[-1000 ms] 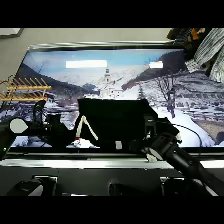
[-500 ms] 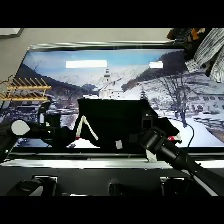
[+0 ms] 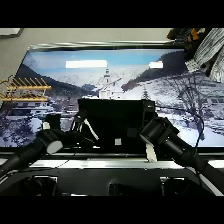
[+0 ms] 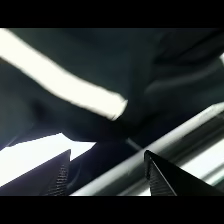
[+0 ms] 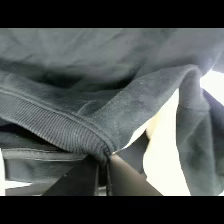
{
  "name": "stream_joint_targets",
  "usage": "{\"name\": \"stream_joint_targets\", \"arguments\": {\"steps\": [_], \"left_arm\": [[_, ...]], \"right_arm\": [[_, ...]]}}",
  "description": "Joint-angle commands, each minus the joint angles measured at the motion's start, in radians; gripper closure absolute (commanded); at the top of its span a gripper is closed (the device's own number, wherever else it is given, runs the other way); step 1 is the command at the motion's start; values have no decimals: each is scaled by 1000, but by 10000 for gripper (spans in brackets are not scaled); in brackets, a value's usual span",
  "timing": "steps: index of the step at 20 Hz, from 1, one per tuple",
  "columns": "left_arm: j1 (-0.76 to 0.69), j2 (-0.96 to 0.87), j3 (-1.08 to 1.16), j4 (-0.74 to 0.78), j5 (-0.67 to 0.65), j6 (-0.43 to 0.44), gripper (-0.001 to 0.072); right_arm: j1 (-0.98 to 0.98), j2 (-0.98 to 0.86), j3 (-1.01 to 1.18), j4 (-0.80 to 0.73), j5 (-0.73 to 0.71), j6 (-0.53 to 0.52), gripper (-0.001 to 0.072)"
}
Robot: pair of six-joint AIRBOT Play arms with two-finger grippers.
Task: Fold the clothes and pants, and hang the long-sleeved shirts on hangers.
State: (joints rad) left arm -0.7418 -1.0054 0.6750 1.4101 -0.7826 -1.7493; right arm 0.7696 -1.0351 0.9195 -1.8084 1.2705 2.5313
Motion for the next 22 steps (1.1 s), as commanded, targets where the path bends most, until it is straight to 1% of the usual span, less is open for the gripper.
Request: {"name": "stream_joint_targets", "arguments": {"steps": [1,4,10,11,12,13,14,18,21,22], "left_arm": [[-85,-97,13,75,155,-115,162],[-85,-175,52,76,193,-114,163],[-85,-273,105,75,187,-114,166],[-84,-283,109,75,174,-114,250],[-79,-288,120,75,138,-114,593],[-64,-286,141,76,90,-118,680],[-39,-282,174,76,40,-146,681],[113,-231,402,75,-227,-142,683],[193,-223,569,33,-438,-69,683],[211,-222,629,6,-504,-61,683]], "right_arm": [[0,-1,14,77,34,2,670],[0,0,14,119,40,2,670],[0,0,14,130,40,6,670],[0,0,14,133,40,6,670],[0,0,15,138,41,6,670],[0,0,18,146,50,6,670],[0,3,29,146,77,6,670],[0,17,134,47,245,-4,670],[0,17,222,34,283,-38,670],[-1,17,262,30,300,-45,670]]}}
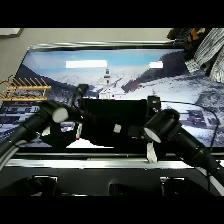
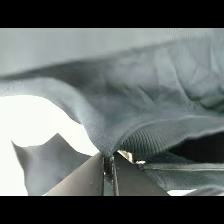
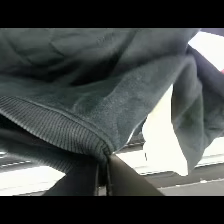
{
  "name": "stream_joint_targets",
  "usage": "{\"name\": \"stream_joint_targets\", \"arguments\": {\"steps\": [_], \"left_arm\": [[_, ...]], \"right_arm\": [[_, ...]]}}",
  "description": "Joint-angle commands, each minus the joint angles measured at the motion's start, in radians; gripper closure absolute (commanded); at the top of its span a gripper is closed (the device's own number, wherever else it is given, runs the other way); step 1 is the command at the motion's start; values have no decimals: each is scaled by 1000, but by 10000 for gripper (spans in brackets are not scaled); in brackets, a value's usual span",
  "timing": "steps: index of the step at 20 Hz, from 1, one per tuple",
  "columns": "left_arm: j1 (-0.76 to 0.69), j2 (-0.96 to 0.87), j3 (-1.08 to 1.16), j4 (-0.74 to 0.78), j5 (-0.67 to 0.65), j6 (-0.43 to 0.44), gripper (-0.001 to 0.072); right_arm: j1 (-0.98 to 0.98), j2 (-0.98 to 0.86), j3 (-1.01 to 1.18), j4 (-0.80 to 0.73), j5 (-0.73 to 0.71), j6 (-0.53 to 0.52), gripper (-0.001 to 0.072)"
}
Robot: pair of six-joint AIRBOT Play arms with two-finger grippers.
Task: Fold the clothes and pants, and hang the long-sleeved shirts on hangers.
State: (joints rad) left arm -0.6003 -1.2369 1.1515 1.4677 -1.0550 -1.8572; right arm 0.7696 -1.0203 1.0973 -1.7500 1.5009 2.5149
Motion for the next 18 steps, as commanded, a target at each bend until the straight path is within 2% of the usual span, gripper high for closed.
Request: {"name": "stream_joint_targets", "arguments": {"steps": [1,5,12,16,18], "left_arm": [[79,11,209,-73,-281,48,683],[81,11,435,-99,-382,31,682],[81,11,674,-194,-496,-29,682],[81,9,735,-204,-561,-48,682],[81,5,702,-204,-555,-49,682]], "right_arm": [[-1,2,131,-43,79,-37,670],[-18,-18,324,-90,93,-42,670],[-309,-56,642,190,96,-179,671],[-313,-56,757,195,172,-182,671],[-310,-69,733,173,275,-251,671]]}}
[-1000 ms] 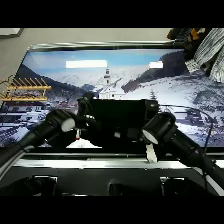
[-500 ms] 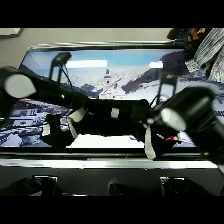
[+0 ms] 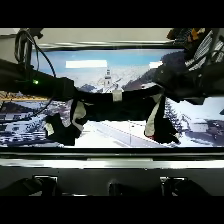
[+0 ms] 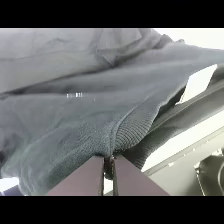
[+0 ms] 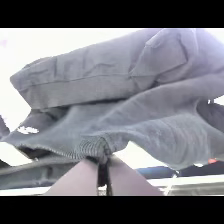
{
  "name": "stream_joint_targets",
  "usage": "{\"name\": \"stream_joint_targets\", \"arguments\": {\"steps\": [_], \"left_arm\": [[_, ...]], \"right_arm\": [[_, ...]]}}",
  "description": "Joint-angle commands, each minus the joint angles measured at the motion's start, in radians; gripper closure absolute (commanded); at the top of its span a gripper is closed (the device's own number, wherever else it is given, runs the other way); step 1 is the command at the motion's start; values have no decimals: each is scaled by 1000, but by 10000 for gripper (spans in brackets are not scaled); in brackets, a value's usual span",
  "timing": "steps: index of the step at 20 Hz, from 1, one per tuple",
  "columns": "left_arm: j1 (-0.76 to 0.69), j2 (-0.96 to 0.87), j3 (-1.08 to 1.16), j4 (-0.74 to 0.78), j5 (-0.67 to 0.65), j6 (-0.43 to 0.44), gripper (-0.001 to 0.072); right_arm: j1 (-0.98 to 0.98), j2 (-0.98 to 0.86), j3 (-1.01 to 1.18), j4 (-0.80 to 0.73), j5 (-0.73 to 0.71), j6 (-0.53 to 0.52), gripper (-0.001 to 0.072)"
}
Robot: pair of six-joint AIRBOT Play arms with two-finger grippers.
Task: Fold the clothes and pants, and hang the long-sleeved shirts on hangers.
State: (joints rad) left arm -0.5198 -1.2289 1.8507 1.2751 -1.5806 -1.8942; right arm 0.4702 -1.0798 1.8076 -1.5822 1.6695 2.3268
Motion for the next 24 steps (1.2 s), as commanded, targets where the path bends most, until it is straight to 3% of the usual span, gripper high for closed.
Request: {"name": "stream_joint_targets", "arguments": {"steps": [1,4,7,9,11,15,16,17,18,22,24], "left_arm": [[1,-3,-39,-8,-20,-18,682],[1,-2,-230,-10,73,-18,682],[1,-8,-438,-12,243,-18,681],[1,-34,-518,-12,272,-18,680],[1,-64,-555,-11,280,-13,679],[3,-112,-566,-35,345,-14,666],[11,-114,-566,-42,354,-14,573],[32,-106,-566,-42,354,-11,361],[68,-89,-566,-42,344,15,287],[419,77,-614,52,312,136,222],[680,155,-680,109,344,274,222]], "right_arm": [[-11,-7,-18,-21,132,-88,671],[35,32,-249,-81,30,-70,671],[147,40,-544,-85,-180,87,671],[190,38,-702,-86,-348,228,671],[201,27,-778,-79,-427,309,671],[201,-1,-788,-80,-476,314,671],[201,-3,-787,-79,-481,315,671],[201,-3,-787,-79,-481,315,671],[201,-3,-785,-78,-476,314,671],[201,0,-784,-58,-464,302,671],[201,0,-784,-47,-464,300,671]]}}
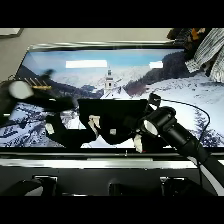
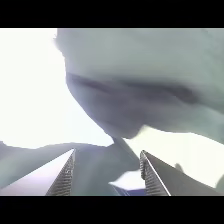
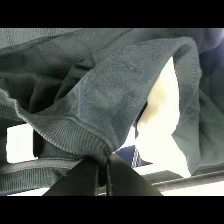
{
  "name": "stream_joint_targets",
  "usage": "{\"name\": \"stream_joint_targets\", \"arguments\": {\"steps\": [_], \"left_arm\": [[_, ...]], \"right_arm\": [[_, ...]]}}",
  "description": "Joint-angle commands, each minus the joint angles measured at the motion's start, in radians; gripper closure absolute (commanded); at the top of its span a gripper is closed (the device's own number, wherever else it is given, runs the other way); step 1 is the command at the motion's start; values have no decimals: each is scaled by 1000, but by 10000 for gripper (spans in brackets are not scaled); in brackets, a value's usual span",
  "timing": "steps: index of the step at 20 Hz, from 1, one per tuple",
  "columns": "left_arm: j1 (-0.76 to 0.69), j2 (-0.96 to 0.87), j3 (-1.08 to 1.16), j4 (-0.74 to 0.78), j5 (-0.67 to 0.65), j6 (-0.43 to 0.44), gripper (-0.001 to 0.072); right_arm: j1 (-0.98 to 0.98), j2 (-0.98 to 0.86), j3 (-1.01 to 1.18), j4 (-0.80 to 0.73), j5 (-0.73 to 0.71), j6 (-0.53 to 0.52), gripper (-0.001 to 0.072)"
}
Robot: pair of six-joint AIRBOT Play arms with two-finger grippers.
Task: Fold the clothes and pants, and hang the long-sleeved shirts on hangers.
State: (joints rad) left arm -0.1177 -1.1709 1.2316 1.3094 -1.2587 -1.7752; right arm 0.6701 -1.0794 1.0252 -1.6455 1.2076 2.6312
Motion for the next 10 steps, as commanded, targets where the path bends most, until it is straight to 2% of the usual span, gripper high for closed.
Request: {"name": "stream_joint_targets", "arguments": {"steps": [1,2,3,4,6,8,10], "left_arm": [[383,108,-74,97,14,248,222],[475,106,-76,93,-26,311,222],[553,100,-76,96,-54,335,222],[613,96,-77,96,-32,335,223],[701,77,-85,98,16,252,221],[796,18,-70,83,53,249,221],[904,-88,23,26,59,304,221]], "right_arm": [[1,-1,-2,23,-2,-6,671],[1,-1,-2,29,-3,-7,671],[1,-1,-2,34,-2,-9,670],[1,-1,-2,37,-2,-10,670],[1,-1,-2,37,-2,-10,670],[1,-1,-2,38,5,-10,670],[1,-1,-2,37,28,-11,670]]}}
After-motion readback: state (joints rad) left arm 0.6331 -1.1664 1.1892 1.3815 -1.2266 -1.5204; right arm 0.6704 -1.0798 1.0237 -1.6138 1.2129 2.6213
